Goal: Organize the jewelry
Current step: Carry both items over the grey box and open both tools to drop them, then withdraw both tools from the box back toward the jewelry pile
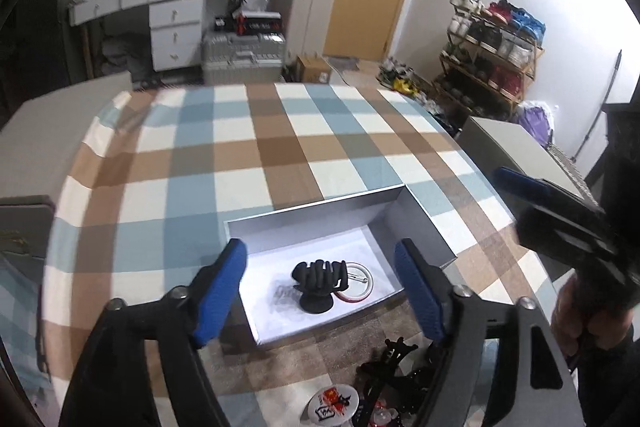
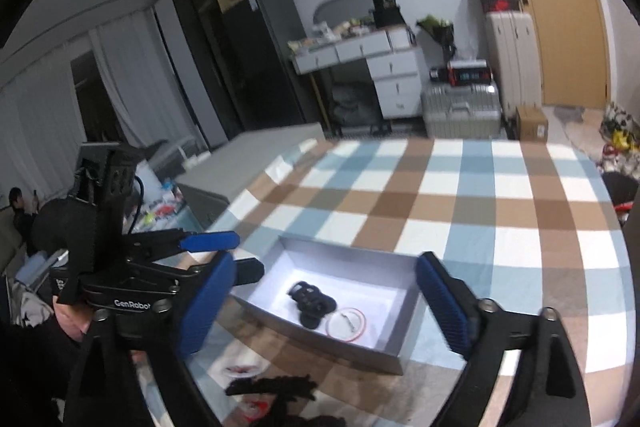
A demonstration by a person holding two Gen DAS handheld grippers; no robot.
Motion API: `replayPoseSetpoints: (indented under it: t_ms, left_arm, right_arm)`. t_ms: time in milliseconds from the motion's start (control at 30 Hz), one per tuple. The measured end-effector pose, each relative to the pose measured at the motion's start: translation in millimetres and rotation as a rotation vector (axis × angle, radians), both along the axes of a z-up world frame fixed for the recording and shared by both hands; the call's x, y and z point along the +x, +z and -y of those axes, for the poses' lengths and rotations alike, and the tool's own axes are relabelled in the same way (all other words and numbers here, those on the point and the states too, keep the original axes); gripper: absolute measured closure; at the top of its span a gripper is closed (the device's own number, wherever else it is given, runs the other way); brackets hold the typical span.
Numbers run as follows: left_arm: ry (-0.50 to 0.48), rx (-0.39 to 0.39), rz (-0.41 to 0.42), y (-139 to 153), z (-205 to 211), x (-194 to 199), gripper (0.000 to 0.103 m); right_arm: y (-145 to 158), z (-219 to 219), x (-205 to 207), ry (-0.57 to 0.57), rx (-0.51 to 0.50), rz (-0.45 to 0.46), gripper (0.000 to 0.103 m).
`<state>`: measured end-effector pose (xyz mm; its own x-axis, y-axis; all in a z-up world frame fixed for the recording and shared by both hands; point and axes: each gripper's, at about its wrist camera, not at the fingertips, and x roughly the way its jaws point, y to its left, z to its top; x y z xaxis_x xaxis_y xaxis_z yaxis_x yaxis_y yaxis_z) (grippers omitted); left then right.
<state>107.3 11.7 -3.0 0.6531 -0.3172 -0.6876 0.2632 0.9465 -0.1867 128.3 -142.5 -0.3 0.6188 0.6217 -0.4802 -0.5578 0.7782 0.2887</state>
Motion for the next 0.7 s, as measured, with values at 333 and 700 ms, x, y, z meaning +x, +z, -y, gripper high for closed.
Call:
replayPoseSetpoints:
  t_ms: [333, 700]
  left_arm:
    - [0.081, 0.060, 0.089, 5, -7, -29, 0.010]
    - [0.126, -0.014, 0.014, -32, -27, -58, 0.001]
  right_arm:
    - [9, 0, -54, -0.014, 0.011, 0.128, 0.000]
    - [-25, 10, -87, -0.103, 0.062, 0.083, 0.000]
